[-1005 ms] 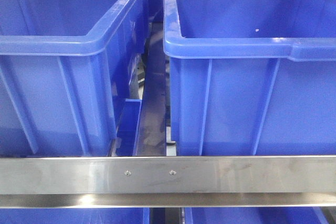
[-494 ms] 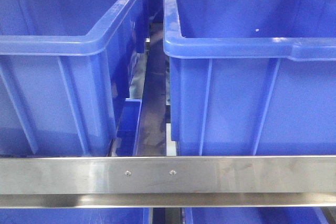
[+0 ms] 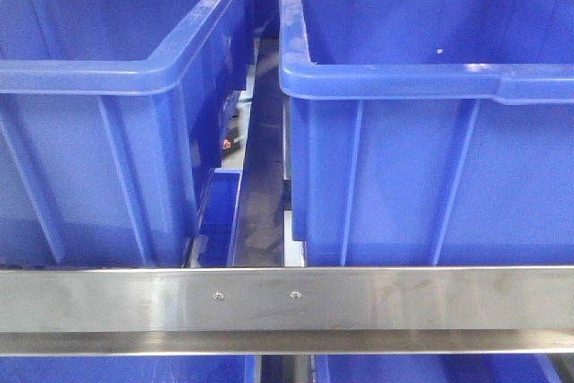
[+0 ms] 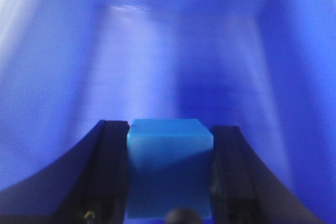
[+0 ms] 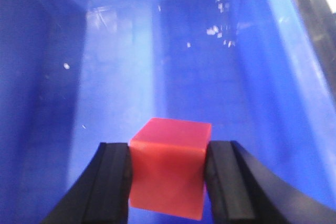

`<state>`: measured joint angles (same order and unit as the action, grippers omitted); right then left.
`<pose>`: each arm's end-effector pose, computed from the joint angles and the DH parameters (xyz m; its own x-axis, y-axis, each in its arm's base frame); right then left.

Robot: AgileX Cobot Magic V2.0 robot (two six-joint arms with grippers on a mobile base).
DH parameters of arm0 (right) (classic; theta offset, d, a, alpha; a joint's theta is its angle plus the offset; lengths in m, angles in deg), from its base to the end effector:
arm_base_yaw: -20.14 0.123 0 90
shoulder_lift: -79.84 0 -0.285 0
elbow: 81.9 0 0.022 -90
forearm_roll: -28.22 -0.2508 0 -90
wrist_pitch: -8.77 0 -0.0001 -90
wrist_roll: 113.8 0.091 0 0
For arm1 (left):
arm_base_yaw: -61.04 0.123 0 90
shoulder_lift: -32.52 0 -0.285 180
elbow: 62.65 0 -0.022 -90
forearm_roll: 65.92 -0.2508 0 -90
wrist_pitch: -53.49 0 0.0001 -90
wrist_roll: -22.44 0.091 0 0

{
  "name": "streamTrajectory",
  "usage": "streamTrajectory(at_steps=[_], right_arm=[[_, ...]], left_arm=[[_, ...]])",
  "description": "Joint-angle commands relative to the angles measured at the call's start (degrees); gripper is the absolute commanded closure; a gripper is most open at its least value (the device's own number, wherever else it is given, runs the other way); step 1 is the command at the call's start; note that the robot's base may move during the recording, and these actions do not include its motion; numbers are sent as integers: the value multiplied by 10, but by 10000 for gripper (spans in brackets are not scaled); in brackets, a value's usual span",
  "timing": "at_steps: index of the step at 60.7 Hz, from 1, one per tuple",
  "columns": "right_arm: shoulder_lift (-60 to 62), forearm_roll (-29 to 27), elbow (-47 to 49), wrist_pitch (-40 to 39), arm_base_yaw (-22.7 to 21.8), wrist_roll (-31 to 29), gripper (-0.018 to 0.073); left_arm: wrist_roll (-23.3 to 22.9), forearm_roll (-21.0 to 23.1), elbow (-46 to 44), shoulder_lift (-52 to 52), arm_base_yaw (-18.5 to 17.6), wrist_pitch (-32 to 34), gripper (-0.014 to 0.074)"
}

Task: Sort and place red and blue blocks on shelf
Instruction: 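Open both grippers to release the cubes inside the bins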

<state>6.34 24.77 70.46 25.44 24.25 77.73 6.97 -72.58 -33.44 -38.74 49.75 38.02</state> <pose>0.2491 0.0195 0.3269 -0.4717 0.2228 -0.8532 0.0350 0.9715 0.2343 0.2368 -0.0444 0.3292 -0.4486 -0.0708 -0.8909 0.0991 0.9868 -0.1282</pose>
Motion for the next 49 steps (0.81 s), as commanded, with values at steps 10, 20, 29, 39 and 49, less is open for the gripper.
streamTrajectory(at_steps=[10, 20, 29, 39, 49], right_arm=[[1, 6, 25, -50, -1, -5, 510], [1, 6, 25, -50, -1, -5, 510], [1, 7, 25, -50, -1, -10, 425], [1, 8, 25, -51, -1, -12, 147], [1, 8, 25, -48, -1, -12, 50]], left_arm=[[-1, -3, -27, -24, -8, 49, 472], [-1, -3, -27, -27, -8, 50, 472], [-1, -3, -27, -27, -8, 50, 468], [-1, -3, -27, -27, -8, 50, 350], [-1, -2, -27, -27, -8, 50, 116]])
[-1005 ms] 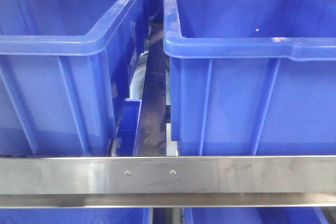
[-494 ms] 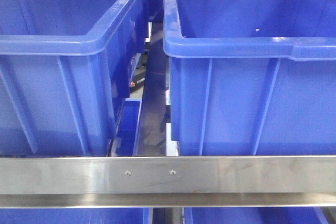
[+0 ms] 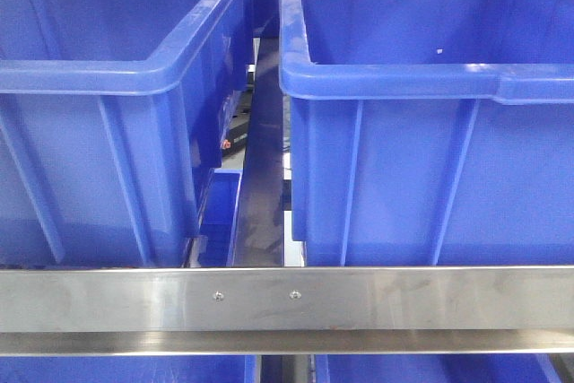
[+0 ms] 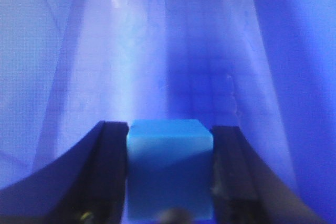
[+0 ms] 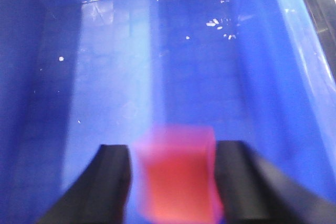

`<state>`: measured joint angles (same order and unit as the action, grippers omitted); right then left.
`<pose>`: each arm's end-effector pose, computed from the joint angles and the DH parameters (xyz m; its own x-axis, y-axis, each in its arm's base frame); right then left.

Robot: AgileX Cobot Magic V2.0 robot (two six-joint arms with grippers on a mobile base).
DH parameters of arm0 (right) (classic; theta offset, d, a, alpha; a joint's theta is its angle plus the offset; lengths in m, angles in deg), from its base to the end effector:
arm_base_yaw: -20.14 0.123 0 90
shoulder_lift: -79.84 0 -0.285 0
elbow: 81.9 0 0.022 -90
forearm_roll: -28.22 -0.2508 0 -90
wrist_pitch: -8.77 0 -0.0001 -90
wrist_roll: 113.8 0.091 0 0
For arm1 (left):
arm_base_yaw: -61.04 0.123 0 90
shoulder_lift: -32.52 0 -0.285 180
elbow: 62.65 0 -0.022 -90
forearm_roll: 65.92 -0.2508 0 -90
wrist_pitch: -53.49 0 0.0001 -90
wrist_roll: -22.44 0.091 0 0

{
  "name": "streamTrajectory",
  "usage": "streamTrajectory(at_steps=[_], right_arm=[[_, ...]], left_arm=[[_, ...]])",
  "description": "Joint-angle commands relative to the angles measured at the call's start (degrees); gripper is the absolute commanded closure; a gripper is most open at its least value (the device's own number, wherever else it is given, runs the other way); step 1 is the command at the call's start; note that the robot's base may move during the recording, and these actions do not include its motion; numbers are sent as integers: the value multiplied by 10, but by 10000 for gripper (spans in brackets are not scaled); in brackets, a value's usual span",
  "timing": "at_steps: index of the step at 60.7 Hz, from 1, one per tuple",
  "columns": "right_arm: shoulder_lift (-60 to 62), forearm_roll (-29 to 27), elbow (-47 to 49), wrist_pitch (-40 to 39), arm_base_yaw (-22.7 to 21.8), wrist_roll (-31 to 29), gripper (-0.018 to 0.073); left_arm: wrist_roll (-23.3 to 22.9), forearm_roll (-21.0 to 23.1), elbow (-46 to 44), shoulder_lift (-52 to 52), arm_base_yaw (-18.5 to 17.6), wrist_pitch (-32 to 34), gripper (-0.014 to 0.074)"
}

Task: Sort and place red and blue blocks on shelf
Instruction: 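Open both grippers to release the cubes inside the bins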

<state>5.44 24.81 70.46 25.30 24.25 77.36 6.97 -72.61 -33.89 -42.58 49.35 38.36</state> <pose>0.2523 0.0197 0.3231 -0.4831 0.2151 -0.8487 0.0350 0.9733 0.2267 0.2503 -0.0490 0.3157 -0.4949 -0.0574 -0.8670 0.1002 0.9874 -0.1226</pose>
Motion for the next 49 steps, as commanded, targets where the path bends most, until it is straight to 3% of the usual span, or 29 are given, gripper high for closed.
streamTrajectory(at_steps=[1, 13, 18, 25, 30, 34, 38, 49], right_arm=[[10, 7, 25, -46, -1, -8, 50], [10, 7, 25, -44, -1, -8, 50], [10, 7, 25, -44, -1, -8, 56], [10, 7, 25, -41, -1, -8, 188], [10, 7, 25, -36, -1, -8, 393], [10, 6, 25, -31, -1, -8, 529], [10, 5, 25, -29, -1, -8, 486], [17, 5, 24, 0, -1, -8, 512]], left_arm=[[-1, -2, -22, 11, -4, 46, 106], [-1, -2, -22, 11, -4, 37, 96], [-1, -2, -22, 11, -4, 34, 132], [-1, -1, -22, 16, -4, 22, 319], [-1, -1, -22, 21, -4, 11, 493], [-1, 1, -22, 26, -4, 4, 448], [-1, 1, -22, 32, -4, -5, 465], [-1, 1, -22, 57, -4, -21, 470]])
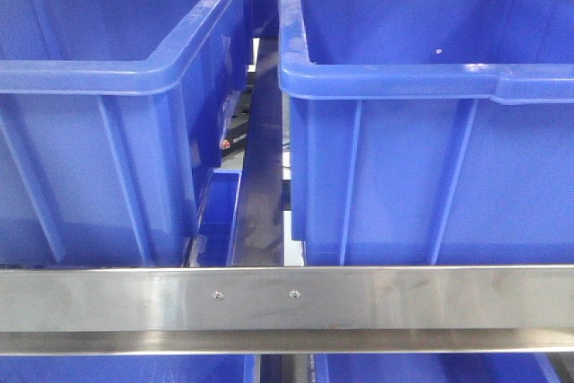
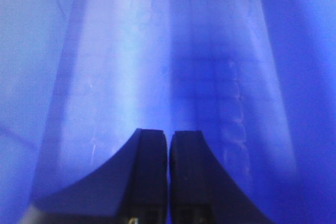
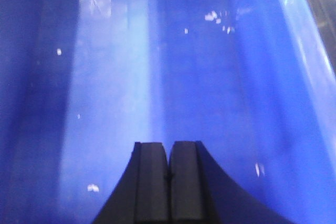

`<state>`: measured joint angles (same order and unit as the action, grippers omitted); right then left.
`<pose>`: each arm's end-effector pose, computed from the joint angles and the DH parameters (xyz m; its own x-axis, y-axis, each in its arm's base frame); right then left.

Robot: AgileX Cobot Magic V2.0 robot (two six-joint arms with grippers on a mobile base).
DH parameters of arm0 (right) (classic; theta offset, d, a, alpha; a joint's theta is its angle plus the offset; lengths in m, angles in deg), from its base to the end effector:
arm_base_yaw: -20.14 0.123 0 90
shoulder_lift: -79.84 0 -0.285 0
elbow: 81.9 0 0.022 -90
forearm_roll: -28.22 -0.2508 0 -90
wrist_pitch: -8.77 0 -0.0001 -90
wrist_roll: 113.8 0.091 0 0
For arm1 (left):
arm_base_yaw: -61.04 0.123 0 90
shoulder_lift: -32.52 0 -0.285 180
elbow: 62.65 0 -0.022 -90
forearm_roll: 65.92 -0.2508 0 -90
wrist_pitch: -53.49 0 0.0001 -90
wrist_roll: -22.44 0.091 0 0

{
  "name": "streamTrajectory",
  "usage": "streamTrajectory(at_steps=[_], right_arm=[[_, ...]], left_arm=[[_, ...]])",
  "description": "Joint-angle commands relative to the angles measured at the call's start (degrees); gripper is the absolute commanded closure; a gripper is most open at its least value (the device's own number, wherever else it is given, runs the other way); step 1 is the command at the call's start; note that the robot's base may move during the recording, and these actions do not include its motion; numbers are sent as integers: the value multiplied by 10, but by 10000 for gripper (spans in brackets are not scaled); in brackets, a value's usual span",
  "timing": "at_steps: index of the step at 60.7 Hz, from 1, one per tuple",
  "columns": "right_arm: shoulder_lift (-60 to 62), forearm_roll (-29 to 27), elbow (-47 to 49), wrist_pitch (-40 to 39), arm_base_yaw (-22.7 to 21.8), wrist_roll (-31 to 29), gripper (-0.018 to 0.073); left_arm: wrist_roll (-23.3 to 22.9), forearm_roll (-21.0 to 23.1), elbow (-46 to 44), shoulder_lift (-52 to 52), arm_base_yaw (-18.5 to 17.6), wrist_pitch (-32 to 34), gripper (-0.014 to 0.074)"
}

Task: Sort and place red and blue blocks on shelf
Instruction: 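Open both grippers to release the cubes inside the bins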

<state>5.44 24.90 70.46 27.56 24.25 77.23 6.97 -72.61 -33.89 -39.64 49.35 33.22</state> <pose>0.2506 0.0197 0.3200 -0.5166 0.2083 -0.8305 0.0401 0.9748 0.2196 0.2367 -0.0452 0.3214 -0.5257 -0.0542 -0.8489 0.0857 0.9895 -0.1163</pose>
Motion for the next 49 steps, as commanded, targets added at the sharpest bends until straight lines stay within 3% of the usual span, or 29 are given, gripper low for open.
streamTrajectory(at_steps=[1, 18, 49], right_arm=[[19, 4, 23, -20, -1, -7, 512], [111, 4, -19, -18, 0, -7, 512], [387, 5, -211, -10, 1, -7, 512]], left_arm=[[-1, 1, -22, 30, -4, 28, 470], [-1, 1, 6, 110, -4, 15, 470], [-1, -8, 209, 360, -4, 10, 470]])
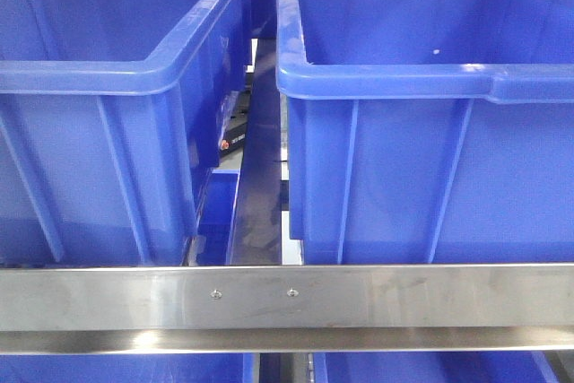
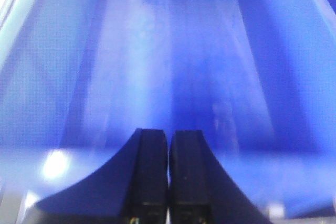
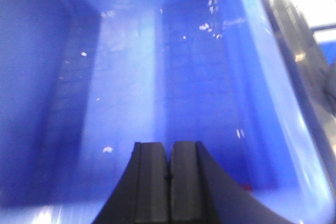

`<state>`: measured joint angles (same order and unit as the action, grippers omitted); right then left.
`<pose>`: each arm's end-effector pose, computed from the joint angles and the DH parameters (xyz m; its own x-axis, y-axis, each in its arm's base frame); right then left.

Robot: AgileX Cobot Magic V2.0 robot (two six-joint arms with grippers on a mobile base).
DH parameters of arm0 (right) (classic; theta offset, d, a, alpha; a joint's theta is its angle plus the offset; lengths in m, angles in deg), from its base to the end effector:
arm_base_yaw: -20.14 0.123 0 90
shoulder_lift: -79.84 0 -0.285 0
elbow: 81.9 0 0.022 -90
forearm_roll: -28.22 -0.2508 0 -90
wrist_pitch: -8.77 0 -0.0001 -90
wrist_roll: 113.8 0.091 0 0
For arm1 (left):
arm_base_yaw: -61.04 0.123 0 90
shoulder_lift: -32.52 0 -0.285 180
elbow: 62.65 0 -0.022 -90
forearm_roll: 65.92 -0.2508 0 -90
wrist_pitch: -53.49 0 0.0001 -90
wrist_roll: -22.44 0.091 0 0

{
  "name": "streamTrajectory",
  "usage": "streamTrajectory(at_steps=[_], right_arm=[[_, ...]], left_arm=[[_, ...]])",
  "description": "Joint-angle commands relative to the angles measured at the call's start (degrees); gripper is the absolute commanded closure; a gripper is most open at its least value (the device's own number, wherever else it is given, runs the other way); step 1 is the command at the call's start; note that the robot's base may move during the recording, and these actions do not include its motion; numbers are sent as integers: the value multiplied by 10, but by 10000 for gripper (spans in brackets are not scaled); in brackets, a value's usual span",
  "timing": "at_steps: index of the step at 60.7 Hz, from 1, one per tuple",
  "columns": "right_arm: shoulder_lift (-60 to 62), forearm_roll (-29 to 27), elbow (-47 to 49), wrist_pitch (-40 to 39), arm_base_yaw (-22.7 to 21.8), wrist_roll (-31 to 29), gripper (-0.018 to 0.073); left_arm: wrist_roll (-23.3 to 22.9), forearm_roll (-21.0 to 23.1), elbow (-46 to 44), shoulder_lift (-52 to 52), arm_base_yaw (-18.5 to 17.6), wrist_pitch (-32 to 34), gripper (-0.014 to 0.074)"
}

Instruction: Sort and place red and blue blocks on shelf

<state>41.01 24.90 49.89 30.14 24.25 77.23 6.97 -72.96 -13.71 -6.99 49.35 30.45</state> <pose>0.1132 0.0101 0.3078 -0.3273 0.2210 -0.9187 -0.0121 0.9712 0.2380 0.1134 -0.0190 0.2999 -0.3767 -0.0814 -0.9228 0.1010 0.9866 -0.1283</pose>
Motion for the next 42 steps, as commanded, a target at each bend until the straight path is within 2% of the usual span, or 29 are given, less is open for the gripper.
streamTrajectory(at_steps=[1, 16, 42], right_arm=[[37, 5, -12, -33, 1, -7, 512], [106, 5, -60, -15, 1, -7, 512], [109, 5, -61, -13, 1, -7, 512]], left_arm=[[-1, -4, 11, 40, -4, 36, 470], [-1, -16, 51, 112, -4, 9, 470], [-1, -25, 51, 114, -4, 7, 470]])
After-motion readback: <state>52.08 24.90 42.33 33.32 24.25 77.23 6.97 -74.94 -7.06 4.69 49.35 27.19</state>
